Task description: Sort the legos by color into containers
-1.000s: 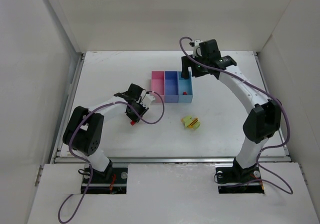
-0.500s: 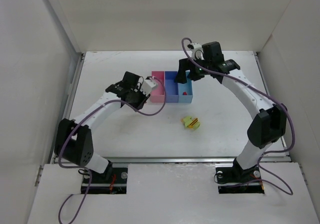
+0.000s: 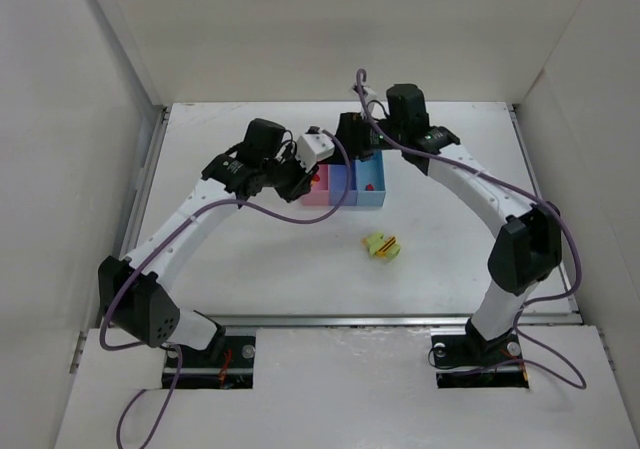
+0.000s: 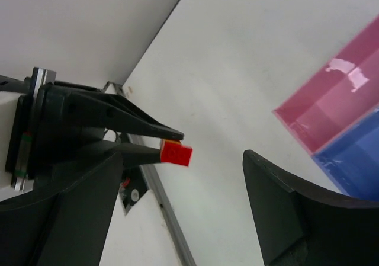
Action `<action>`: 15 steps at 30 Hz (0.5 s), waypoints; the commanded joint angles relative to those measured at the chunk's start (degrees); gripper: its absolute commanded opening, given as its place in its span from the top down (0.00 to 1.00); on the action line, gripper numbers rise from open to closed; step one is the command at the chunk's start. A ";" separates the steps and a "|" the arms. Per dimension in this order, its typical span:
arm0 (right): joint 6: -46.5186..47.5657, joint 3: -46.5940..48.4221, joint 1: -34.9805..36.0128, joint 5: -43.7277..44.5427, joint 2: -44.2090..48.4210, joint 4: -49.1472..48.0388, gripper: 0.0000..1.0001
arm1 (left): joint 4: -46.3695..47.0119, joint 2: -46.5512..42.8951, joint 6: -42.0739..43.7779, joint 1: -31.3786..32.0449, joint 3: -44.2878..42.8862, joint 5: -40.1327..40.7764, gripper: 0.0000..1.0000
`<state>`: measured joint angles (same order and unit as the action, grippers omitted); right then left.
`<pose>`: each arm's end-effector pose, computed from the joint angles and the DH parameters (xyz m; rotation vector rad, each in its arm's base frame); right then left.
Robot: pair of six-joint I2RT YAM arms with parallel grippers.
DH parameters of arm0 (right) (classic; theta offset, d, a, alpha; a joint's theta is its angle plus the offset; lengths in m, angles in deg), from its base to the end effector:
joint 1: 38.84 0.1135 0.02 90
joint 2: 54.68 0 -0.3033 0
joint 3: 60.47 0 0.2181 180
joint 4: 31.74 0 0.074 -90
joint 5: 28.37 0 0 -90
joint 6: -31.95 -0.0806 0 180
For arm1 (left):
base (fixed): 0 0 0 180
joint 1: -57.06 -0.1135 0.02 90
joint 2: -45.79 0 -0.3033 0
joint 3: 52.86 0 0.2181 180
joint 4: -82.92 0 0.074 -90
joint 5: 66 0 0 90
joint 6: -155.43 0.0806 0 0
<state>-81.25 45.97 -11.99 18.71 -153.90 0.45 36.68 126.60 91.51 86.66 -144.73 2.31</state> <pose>0.3370 0.2321 0.3841 -0.5815 2.0424 1.2892 0.2525 -0.1777 0.3690 1.1979 1.8088 -0.4478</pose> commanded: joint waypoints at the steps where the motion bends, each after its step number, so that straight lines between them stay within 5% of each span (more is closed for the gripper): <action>1: -2.99 3.47 2.15 -3.58 -2.64 -4.98 0.13 | -1.09 -0.23 0.63 1.24 -3.37 -2.30 1.00; 9: -4.40 0.93 2.68 -4.11 -3.17 -4.36 0.22 | 0.57 0.31 -0.51 1.24 -3.99 0.24 1.00; 15: -4.40 0.32 2.68 -4.72 -3.17 -4.36 0.39 | 1.19 0.31 -0.51 1.24 -2.86 1.56 1.00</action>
<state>-85.49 46.47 -9.70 15.65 -158.12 -0.88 36.30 127.48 91.42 87.80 -146.30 3.29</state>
